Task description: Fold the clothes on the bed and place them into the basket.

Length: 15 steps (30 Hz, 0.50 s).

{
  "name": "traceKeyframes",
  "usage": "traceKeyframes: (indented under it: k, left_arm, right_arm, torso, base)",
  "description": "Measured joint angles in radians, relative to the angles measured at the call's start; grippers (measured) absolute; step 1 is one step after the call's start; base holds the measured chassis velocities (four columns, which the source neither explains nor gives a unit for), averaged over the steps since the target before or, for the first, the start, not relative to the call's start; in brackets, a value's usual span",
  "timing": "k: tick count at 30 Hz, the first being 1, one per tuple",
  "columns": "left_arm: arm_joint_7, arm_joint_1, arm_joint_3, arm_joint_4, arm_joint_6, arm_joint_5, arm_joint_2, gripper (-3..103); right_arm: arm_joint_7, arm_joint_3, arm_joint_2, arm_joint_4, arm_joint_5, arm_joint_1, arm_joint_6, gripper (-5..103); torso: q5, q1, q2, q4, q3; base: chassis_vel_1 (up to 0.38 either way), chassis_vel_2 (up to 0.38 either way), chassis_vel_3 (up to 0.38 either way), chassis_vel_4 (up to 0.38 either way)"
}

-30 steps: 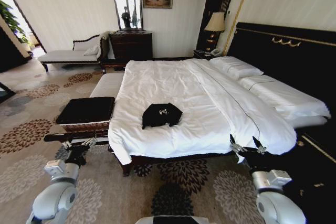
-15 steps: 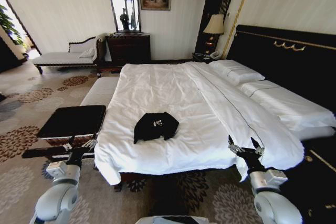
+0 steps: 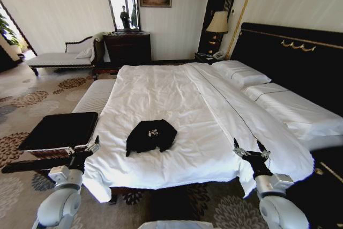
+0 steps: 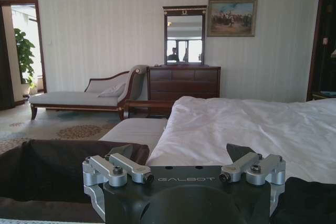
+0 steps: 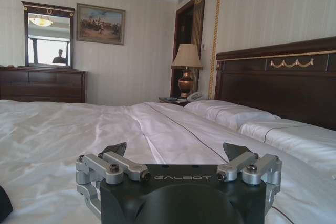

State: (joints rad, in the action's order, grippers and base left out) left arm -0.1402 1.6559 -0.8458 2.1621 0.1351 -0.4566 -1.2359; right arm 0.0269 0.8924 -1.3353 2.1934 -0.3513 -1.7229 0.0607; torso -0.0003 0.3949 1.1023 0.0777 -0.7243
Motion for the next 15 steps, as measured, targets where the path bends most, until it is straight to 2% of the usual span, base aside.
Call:
traceKeyframes:
  k: [7, 15]
  left_arm:
    - [0.001, -0.003, 0.005, -0.001, 0.0, 0.001, 0.004, 100]
    - [0.001, -0.009, 0.01, -0.01, 0.0, 0.002, 0.01, 100]
  right_arm:
    - [-0.01, -0.001, -0.002, -0.007, -0.001, 0.001, -0.016, 100]
    - [-0.008, -0.014, -0.005, -0.019, 0.006, 0.012, -0.02, 100]
  torso:
    - [0.0007, 0.001, 0.0, 0.0002, -0.001]
    - [0.0003, 0.001, -0.001, 0.0001, -0.001]
  base:
    - [-0.042, 0.033, 0.032, -0.032]
    - [-0.11, 0.12, 0.132, -0.119]
